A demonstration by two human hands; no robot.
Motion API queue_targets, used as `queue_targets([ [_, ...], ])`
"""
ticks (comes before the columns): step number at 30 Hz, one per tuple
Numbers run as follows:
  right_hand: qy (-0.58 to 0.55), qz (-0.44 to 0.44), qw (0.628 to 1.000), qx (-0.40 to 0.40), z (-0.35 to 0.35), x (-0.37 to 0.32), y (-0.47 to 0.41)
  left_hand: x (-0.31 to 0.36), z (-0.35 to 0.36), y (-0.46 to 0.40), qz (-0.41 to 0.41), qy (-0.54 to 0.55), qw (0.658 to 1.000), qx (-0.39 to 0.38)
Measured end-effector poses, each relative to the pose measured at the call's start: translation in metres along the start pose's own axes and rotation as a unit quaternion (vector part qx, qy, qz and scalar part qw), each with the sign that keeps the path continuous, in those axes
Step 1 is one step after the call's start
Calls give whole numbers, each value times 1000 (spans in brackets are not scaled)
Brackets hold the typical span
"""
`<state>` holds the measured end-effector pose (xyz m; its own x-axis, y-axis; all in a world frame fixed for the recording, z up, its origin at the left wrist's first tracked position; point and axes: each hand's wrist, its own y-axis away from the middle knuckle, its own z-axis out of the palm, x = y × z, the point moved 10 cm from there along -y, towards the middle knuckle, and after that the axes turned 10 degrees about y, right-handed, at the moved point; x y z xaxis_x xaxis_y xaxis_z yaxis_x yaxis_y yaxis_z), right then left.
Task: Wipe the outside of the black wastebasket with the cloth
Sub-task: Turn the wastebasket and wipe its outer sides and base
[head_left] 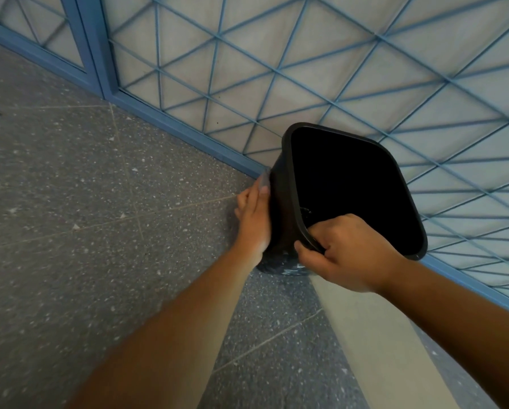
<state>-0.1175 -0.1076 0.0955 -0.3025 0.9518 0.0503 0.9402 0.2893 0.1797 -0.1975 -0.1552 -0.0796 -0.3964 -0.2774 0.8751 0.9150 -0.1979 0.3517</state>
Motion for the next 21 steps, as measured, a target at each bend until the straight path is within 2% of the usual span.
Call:
queue_targets([
  [4,-14,-1,1000,-9,0,0,0,-16,0,-10,-78,54,995,-7],
  [7,-10,-3,1000,-6,-1,-2,1,7,3,-7,-16,39,999,-21],
  [9,-6,-8,1000,-3,-2,-3,1,11,4,-11,-3,28,999,-16],
  [12,-2,-14,1000,-10,-1,-4,0,-11,-1,-19,-81,36,996,-14],
  [14,4,-14,1000,-13,-1,-4,-1,-17,0,-15,-102,44,994,-23],
  [18,3,-12,1000,-10,0,-3,0,21,6,-14,13,12,1000,-19],
  [21,1,-5,1000,-16,0,-2,0,12,8,-23,-23,0,999,-34],
])
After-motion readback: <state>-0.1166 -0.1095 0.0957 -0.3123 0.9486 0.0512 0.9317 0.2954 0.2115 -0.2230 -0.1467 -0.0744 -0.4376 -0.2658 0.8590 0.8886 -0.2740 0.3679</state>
